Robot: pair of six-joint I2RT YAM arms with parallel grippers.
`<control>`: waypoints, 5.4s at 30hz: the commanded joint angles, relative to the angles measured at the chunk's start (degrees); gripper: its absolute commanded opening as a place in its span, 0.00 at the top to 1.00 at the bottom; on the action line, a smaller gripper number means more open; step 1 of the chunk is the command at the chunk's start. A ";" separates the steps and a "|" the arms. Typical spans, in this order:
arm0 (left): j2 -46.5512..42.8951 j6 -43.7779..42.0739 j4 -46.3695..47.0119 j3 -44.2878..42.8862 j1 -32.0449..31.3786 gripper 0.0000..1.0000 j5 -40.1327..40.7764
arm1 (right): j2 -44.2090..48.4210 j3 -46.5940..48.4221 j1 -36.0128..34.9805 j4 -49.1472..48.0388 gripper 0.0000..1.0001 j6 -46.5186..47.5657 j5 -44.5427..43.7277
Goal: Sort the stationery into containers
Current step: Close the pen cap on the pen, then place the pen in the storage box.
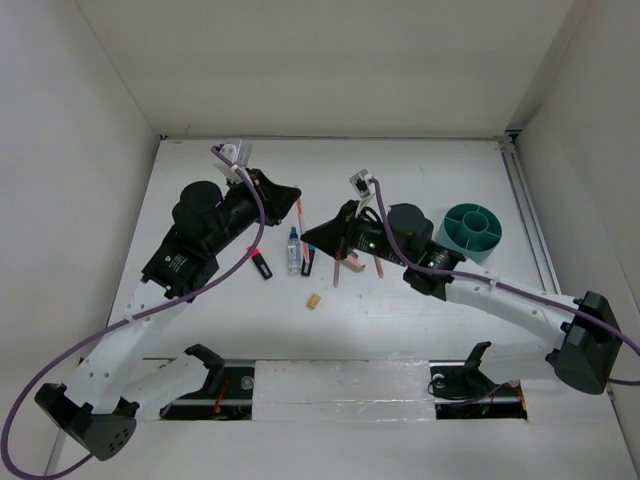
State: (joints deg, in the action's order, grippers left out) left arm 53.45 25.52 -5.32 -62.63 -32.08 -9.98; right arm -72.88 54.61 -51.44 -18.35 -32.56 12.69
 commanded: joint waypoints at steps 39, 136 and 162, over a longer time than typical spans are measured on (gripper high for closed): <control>3.94 0.23 4.18 -0.03 0.26 1.00 -11.37 | 3.89 3.39 7.58 -17.16 1.00 -3.22 5.07; -2.82 1.72 -19.82 3.12 -0.27 0.00 32.21 | 14.43 -12.94 32.62 2.26 1.00 11.81 -30.77; 0.87 1.20 -20.00 3.13 -0.27 0.00 29.31 | 9.52 -14.00 51.53 11.05 1.00 9.53 -38.88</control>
State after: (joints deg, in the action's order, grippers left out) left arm 54.68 27.44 -26.09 -59.46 -32.16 19.62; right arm -61.91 39.94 -0.34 -6.66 -21.41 -25.21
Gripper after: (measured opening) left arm 0.997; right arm 0.055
